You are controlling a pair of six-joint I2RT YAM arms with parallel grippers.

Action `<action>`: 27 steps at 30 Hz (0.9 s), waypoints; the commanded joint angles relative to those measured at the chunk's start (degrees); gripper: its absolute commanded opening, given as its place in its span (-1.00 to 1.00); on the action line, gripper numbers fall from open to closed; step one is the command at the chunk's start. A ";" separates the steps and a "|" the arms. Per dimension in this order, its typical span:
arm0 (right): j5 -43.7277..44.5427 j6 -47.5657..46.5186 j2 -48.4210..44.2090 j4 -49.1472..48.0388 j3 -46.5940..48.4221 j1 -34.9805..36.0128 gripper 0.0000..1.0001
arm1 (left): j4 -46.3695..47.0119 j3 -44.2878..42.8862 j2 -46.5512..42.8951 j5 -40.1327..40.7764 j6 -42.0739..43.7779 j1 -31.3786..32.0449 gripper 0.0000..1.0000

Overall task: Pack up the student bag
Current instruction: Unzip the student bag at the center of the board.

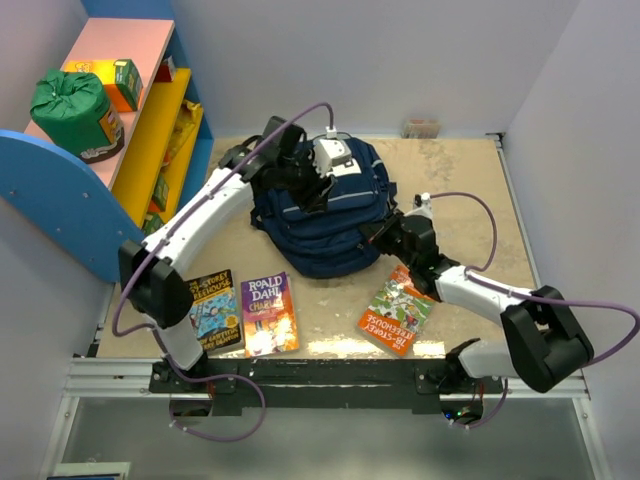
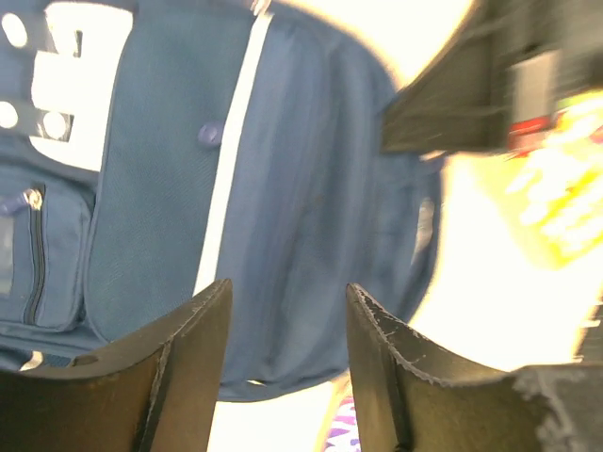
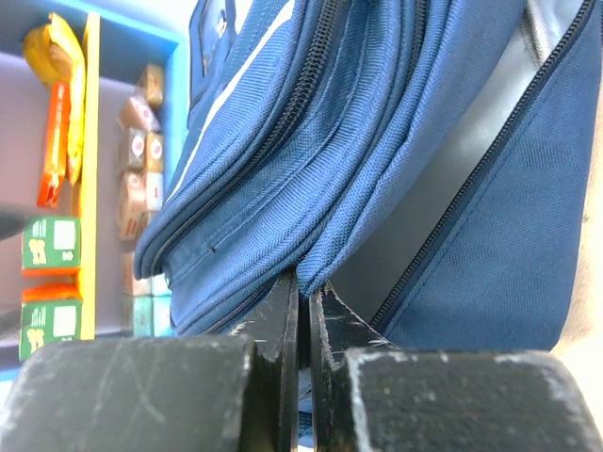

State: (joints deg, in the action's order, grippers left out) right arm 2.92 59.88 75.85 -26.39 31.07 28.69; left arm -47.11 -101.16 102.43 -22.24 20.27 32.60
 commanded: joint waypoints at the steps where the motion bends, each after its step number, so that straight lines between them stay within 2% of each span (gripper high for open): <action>1: 8.14 3.75 -2.65 -0.95 6.80 2.33 -1.00 | 2.29 -1.24 -8.82 -8.43 -6.38 0.53 0.01; 2: 12.16 4.71 -2.29 0.02 7.68 2.60 -1.00 | 2.46 -0.18 -10.48 -9.04 -6.65 0.97 -0.06; 3: 13.94 6.55 -1.42 1.16 9.34 2.86 -1.00 | 2.81 1.22 -11.28 -9.92 -6.91 1.50 -0.24; 6: 22.01 8.41 -0.01 3.79 12.77 2.87 -1.00 | 6.23 9.30 -14.62 -10.37 -7.35 3.78 -0.54; 10: 31.61 4.37 -2.28 6.87 14.89 2.78 -1.00 | 10.72 20.54 -15.69 -10.98 -8.58 5.98 -0.76; 13: 34.51 4.20 -5.70 8.02 12.97 2.78 -1.00 | 12.30 24.68 -15.07 -11.33 -8.67 6.86 -0.83; 17: 33.29 2.70 -7.38 9.60 11.82 5.58 -1.00 | 13.18 28.65 -14.19 -9.76 -6.57 8.27 -0.83; 20: 34.35 2.00 -8.87 11.80 11.82 10.24 -1.00 | 15.12 32.16 -13.93 -5.28 -4.90 8.62 -0.83; 24: 33.21 1.39 -12.57 13.47 10.42 11.65 -1.00 | 18.28 33.66 -12.35 5.69 -4.63 8.27 -0.86; 27: 32.06 1.29 -13.71 16.18 9.89 13.15 -1.00 | 22.49 32.88 -11.56 6.94 -5.41 6.52 -0.87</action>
State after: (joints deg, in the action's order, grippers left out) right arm 31.99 61.60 66.26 -8.01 40.60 40.97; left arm -33.04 -67.59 90.17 -22.17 14.52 41.10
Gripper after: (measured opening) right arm 0.026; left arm 0.070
